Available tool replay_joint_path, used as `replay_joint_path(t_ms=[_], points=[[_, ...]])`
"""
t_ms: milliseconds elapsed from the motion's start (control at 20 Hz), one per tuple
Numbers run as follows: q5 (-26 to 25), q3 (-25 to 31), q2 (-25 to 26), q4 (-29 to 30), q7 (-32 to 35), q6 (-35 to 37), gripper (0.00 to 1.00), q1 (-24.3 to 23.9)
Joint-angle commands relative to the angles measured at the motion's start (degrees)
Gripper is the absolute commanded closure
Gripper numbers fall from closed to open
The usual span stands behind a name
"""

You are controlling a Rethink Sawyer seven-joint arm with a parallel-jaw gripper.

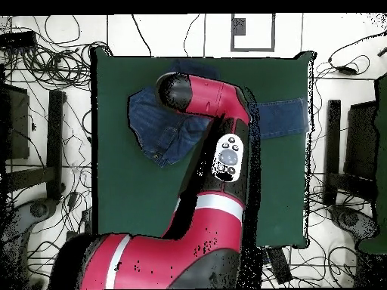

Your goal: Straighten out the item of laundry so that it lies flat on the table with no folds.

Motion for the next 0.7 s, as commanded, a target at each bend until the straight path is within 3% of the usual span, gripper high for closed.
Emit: replay_joint_path(t_ms=[50,350,700], points=[[-1.7,2.1,11.5,-17.3,5.6,10.7,1.0,-0.2],[0.4,-0.6,20.6,-34.8,7.6,15.2,1.0,-1.0],[1.8,-2.3,24.2,-42.3,4.8,19.0,1.0,-2.3]])
